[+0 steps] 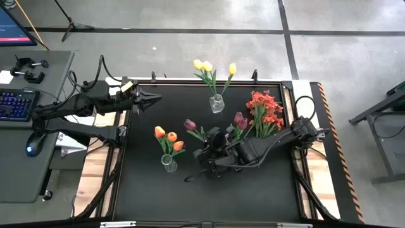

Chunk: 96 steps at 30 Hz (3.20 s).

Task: Sort flowers into vase by color
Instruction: Adjust the red tulips

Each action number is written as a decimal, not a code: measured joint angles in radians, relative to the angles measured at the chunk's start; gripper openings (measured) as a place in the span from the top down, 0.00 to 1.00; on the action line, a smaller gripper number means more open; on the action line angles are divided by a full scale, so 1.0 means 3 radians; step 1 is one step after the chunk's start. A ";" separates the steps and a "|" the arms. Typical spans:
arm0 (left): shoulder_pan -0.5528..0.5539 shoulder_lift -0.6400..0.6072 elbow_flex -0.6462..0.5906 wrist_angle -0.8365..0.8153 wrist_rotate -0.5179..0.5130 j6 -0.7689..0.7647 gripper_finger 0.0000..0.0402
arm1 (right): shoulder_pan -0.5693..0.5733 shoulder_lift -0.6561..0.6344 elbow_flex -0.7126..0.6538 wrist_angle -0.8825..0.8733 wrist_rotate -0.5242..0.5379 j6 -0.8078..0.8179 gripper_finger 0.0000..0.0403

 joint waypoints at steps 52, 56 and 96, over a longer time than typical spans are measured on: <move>0.0000 0.0011 0.0000 -0.0018 -0.0086 -0.0087 1.00 | -0.1060 -0.0327 -0.0097 0.0465 -0.2872 -0.2403 0.56; 0.0000 0.0011 0.0000 -0.0017 -0.0086 -0.0086 1.00 | -0.1061 -0.0307 -0.0097 0.0478 -0.2861 -0.2402 0.58; 0.0003 0.0013 0.0000 -0.0023 -0.0098 -0.0110 1.00 | -0.0401 -0.0600 -0.0093 0.0159 -0.1102 -0.1496 0.99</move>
